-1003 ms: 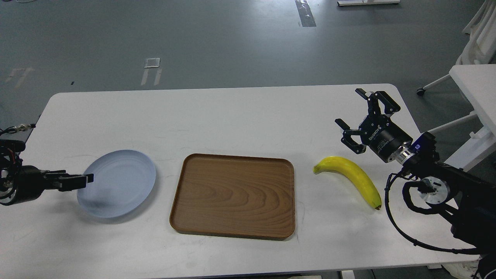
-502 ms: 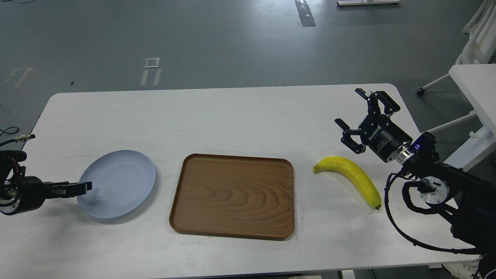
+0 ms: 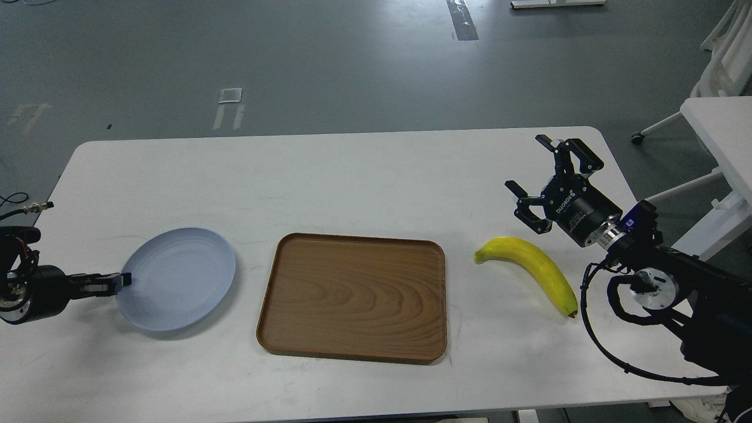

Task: Place banana on plate with both arms
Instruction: 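Carry the plate with the left gripper onto the wooden tray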

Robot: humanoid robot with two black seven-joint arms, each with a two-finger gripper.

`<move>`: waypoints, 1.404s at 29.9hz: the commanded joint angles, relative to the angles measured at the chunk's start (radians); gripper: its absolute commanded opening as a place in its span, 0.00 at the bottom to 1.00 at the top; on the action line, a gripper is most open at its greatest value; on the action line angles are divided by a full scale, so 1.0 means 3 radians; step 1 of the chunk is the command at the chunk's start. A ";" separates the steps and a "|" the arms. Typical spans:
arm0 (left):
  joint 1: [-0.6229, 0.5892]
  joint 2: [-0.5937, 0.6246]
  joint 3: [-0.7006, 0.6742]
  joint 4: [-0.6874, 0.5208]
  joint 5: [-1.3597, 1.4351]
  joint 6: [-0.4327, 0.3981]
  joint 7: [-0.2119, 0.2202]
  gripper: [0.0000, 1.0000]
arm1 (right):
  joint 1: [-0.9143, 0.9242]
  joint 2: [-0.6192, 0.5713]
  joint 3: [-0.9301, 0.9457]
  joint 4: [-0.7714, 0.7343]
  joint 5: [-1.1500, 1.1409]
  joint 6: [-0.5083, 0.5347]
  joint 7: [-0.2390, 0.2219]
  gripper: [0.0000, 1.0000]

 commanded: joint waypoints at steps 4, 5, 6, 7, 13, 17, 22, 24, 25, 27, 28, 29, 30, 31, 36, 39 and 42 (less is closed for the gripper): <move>-0.0036 0.0011 -0.0021 -0.0047 -0.0005 0.0074 0.0000 0.00 | 0.0000 -0.0005 0.0000 0.0001 -0.0001 0.0000 0.0000 0.99; -0.0056 0.0011 -0.0021 -0.0047 -0.0005 0.0074 0.0000 0.00 | 0.0000 -0.0010 0.0000 0.0001 -0.0001 0.0000 0.0000 0.99; -0.0112 0.0011 -0.0016 -0.0052 -0.0025 0.0069 0.0000 0.00 | 0.0000 -0.0015 0.0000 0.0001 -0.0001 0.0000 0.0000 0.99; -0.0178 0.0011 -0.0011 -0.0067 -0.0065 0.0059 0.0000 0.00 | 0.0000 -0.0020 0.0000 0.0001 -0.0001 0.0000 0.0000 0.99; -0.0510 0.0153 0.0000 -0.0597 -0.0132 -0.0099 0.0000 0.00 | 0.0000 -0.0025 0.0000 0.0001 -0.0006 0.0000 0.0000 0.99; -0.0715 0.0215 0.0015 -0.1042 -0.0102 -0.0222 0.0000 0.00 | 0.0000 -0.0030 0.0000 0.0001 -0.0006 0.0000 0.0000 0.99; -0.1012 0.0017 0.0015 -0.1335 0.0062 -0.0524 0.0000 0.00 | 0.0000 -0.0025 -0.0005 -0.0004 -0.0011 0.0000 0.0000 0.99; -0.1150 -0.0335 0.0076 -0.1315 0.0179 -0.0542 0.0000 0.00 | -0.0005 -0.0031 -0.0010 -0.0009 -0.0016 0.0000 0.0000 0.99; -0.1196 -0.0403 0.0112 -0.1305 0.0215 -0.0542 0.0000 0.00 | -0.0005 -0.0031 -0.0010 -0.0014 -0.0016 0.0000 0.0000 0.99; -0.1329 -0.0582 0.0260 -0.1249 0.0302 -0.0542 0.0000 0.00 | -0.0005 -0.0031 -0.0010 -0.0024 -0.0026 0.0000 0.0000 0.99; -0.1370 -0.0643 0.0316 -0.1213 0.0302 -0.0542 0.0000 0.00 | -0.0005 -0.0031 -0.0015 -0.0030 -0.0031 0.0000 0.0000 0.99; -0.1451 -0.0796 0.0413 -0.1127 0.0302 -0.0542 0.0000 0.00 | 0.0000 -0.0025 -0.0010 -0.0030 -0.0031 0.0000 0.0000 0.99; -0.1503 -0.0944 0.0490 -0.1030 0.0302 -0.0542 0.0000 0.00 | 0.0000 -0.0025 -0.0010 -0.0030 -0.0031 0.0000 0.0000 0.99; -0.1518 -0.1011 0.0526 -0.0978 0.0302 -0.0542 0.0000 0.00 | 0.0000 -0.0025 -0.0010 -0.0030 -0.0031 0.0000 0.0000 0.99; -0.1534 -0.1440 0.0649 -0.0534 0.0302 -0.0542 0.0000 0.00 | 0.0021 -0.0031 -0.0016 -0.0035 -0.0031 0.0000 0.0000 0.99; -0.1534 -0.1620 0.0715 -0.0318 0.0302 -0.0542 0.0000 0.00 | 0.0015 -0.0036 -0.0016 -0.0040 -0.0031 0.0000 0.0000 0.99; -0.1529 -0.1738 0.0818 -0.0139 0.0302 -0.0542 0.0000 0.00 | 0.0015 -0.0031 -0.0016 -0.0040 -0.0036 0.0000 0.0000 0.99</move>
